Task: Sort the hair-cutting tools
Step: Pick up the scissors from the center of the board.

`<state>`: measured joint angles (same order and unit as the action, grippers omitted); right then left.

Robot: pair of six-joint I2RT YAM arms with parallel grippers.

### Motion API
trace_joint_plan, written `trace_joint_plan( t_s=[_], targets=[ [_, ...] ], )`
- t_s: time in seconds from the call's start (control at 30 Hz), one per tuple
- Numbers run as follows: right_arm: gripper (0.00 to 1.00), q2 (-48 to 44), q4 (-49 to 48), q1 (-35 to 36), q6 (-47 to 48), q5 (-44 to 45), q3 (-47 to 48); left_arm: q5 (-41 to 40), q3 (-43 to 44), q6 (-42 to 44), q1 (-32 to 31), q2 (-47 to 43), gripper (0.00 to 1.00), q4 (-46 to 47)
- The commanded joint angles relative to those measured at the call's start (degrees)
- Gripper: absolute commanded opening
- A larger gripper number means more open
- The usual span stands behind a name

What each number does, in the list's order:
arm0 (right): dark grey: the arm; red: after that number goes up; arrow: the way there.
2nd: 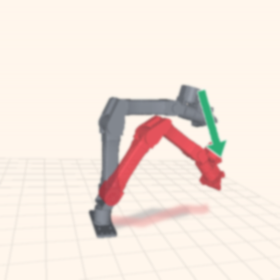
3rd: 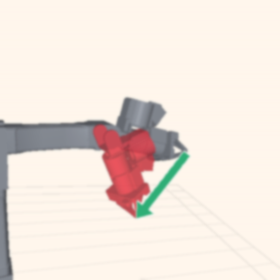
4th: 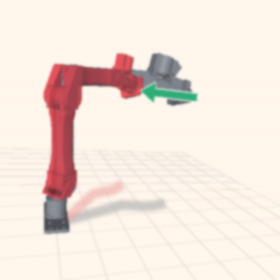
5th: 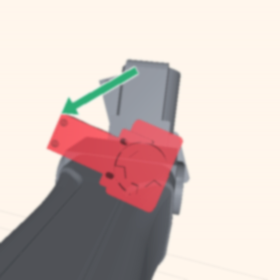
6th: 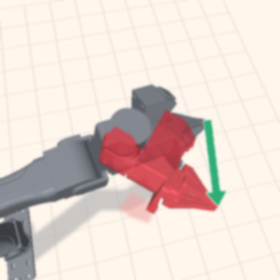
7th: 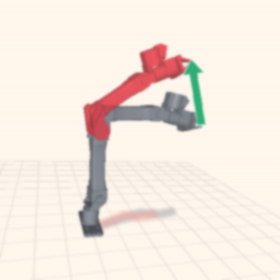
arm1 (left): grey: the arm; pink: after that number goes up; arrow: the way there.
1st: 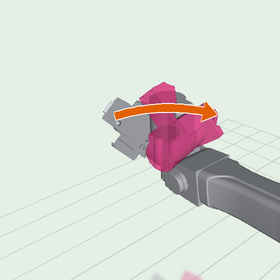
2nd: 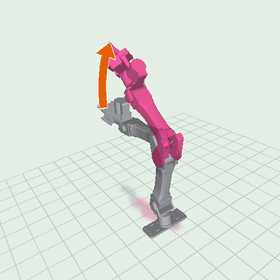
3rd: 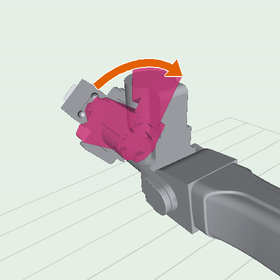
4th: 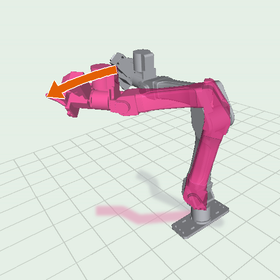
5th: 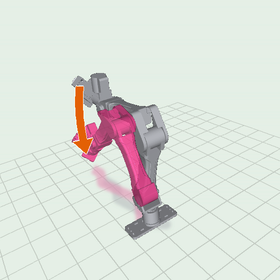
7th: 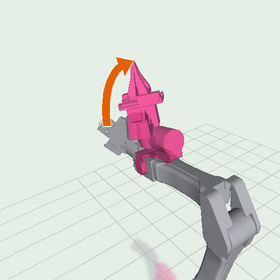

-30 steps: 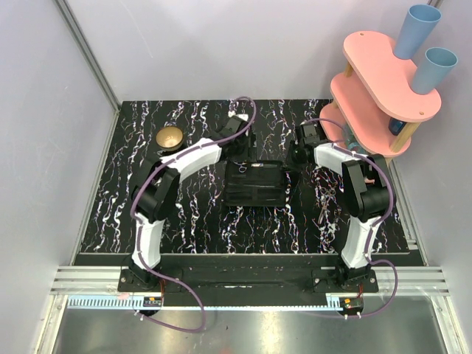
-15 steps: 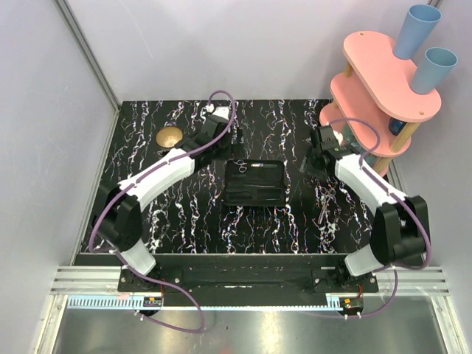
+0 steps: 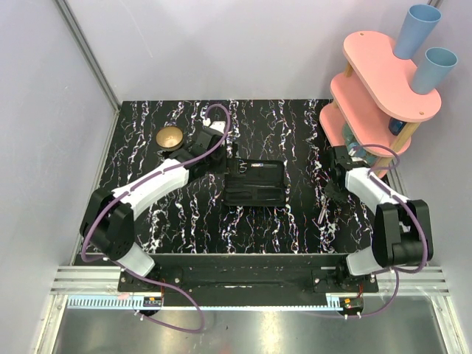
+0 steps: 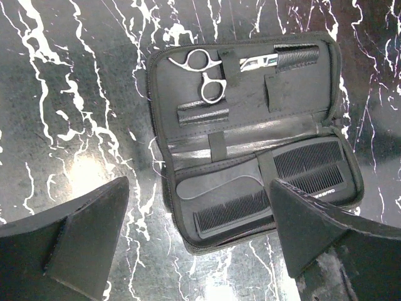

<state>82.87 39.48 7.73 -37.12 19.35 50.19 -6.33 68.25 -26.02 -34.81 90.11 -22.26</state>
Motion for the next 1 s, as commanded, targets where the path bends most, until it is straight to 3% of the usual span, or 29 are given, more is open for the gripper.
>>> trace_joint_plan(
  t_s=[0.0, 0.2, 0.4, 0.97],
  targets=[
    [0.23, 4.0, -5.1, -3.0, 1.0, -0.7, 1.8, 3.2, -1.6, -1.6, 0.3, -3.8, 0.99, 3.9],
    [0.27, 9.8, -6.3, -3.2, 1.8, -3.1, 4.6, 4.2, -1.5, -1.1, 0.3, -3.9, 0.99, 4.1],
    [0.33, 10.0, -6.7, -3.7, 1.0, -3.1, 4.7, 4.5, -1.1, -0.3, 0.3, -3.5, 0.99, 4.0],
    [0.34, 7.7, -5.9, -3.7, -1.3, -6.1, 6.3, 4.7, 0.3, 0.4, 0.3, -2.0, 0.99, 3.6]
  ],
)
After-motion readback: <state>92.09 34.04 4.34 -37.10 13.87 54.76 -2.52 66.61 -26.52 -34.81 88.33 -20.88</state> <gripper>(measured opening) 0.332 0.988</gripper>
